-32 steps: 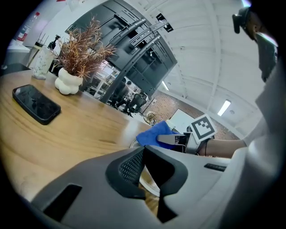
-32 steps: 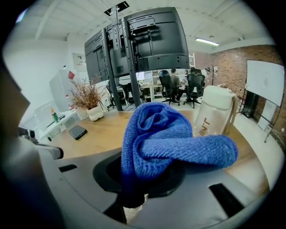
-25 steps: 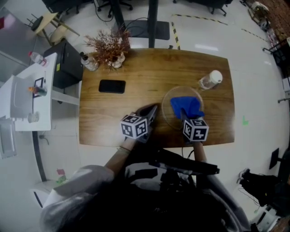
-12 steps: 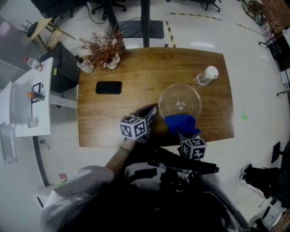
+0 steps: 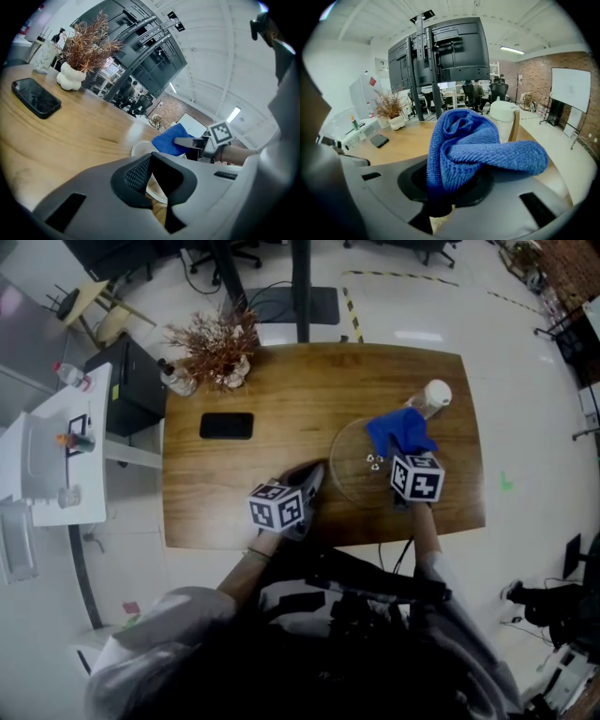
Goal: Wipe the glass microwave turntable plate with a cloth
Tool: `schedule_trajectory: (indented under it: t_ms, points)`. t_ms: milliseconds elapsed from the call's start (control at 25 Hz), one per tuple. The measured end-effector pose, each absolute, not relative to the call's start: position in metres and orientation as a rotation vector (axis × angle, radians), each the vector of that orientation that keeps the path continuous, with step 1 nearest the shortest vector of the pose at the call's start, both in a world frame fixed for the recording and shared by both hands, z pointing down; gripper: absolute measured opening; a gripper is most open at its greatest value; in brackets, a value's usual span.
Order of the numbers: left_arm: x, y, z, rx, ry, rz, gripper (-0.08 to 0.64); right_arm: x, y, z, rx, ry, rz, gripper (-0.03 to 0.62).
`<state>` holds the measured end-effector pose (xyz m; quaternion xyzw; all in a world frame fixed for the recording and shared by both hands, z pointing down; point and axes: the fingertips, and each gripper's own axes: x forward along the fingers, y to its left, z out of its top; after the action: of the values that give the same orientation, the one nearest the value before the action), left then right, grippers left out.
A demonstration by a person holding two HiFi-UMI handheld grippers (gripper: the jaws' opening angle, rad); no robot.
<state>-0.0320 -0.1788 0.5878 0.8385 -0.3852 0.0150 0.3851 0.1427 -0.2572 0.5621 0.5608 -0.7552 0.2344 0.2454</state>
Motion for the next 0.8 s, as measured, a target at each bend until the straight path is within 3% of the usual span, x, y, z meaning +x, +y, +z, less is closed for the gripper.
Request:
schedule_trajectory:
  t_ms: [240,800]
  points:
    - [-0.041,-0.183,0.591,2.123,-1.005,0.027,0.003,0.161,-0.276,0.585,1.587,-1.958,0.686,0.086]
    - [-0.029,-0.182,0.597,2.103,-0.986,0.055,0.003,0.144,-0.123,0.596,1.490,-2.031,0.914,0.086]
